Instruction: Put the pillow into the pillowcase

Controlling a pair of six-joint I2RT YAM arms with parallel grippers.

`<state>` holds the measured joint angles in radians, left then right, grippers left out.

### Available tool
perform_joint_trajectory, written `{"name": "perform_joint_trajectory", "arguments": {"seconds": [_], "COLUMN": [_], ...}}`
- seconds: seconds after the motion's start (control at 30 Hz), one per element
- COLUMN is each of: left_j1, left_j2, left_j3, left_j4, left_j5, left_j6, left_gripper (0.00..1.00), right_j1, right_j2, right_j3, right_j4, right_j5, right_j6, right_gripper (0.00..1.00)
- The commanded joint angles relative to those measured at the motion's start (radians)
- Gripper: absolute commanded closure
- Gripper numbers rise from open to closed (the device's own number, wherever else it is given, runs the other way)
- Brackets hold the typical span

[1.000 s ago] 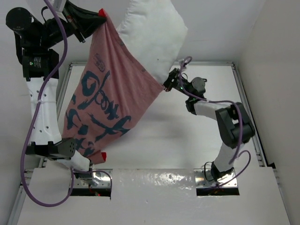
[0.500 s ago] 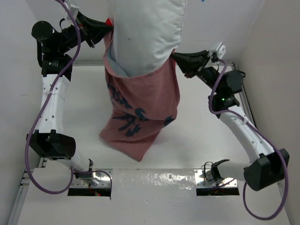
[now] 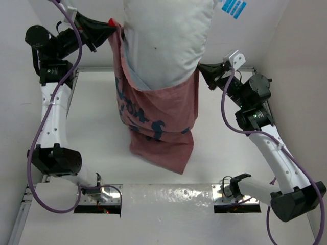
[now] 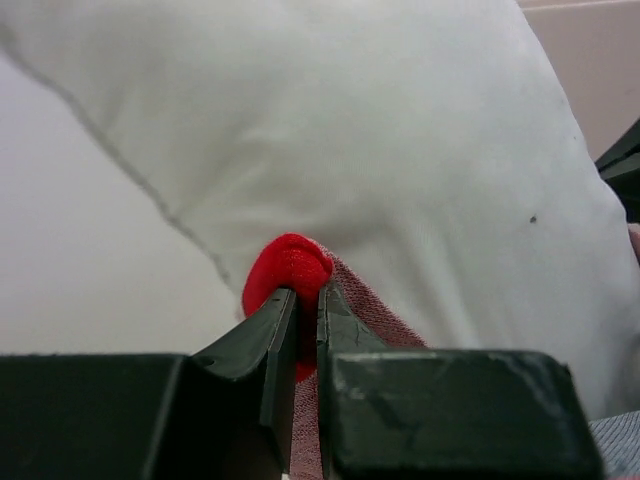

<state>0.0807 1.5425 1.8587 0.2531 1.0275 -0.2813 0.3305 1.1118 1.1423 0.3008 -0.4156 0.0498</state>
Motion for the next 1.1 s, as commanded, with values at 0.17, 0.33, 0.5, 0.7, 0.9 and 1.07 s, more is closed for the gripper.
{"name": "perform_joint_trajectory", "arguments": {"seconds": [0.17, 0.33, 0.5, 0.7, 0.9, 1.07], "left_j1": [0.05, 0.067, 0.073, 0.12, 0.139, 0.14], "left_j2": [-0.156, -0.059, -0.203, -0.053, -0.226, 0.059], "left_j3": [-0.074, 0.186, -0.104, 0.29, -0.133, 0.62], "left_j4": [0.015, 0.02, -0.018, -0.013, 0.078, -0.237], "left_j5": [-0.05, -0.021, -0.026, -0.048, -0.094, -0.014], "left_j6": [0.191, 0.122, 0.203, 0.121, 0.121, 0.198], "left_gripper": [1.0, 1.0, 1.0, 1.0, 1.0, 1.0], "right_j1": [0.002, 0.001, 0.001, 0.001, -0.001, -0.001], "right_j2": [-0.073, -0.05, -0.172, -0.089, -0.202, -0.133], "right_j3": [0.078, 0.255, 0.019, 0.344, 0.014, 0.332], "right_j4": [-0.054, -0.099, -0.04, -0.14, -0.046, -0.103], "right_j5": [0.221, 0.178, 0.3, 0.239, 0.39, 0.316], "right_j6": [-0.109, -0.147, -0.112, -0.176, -0.135, -0.15], "right_gripper": [1.0, 1.0, 1.0, 1.0, 1.0, 1.0]}}
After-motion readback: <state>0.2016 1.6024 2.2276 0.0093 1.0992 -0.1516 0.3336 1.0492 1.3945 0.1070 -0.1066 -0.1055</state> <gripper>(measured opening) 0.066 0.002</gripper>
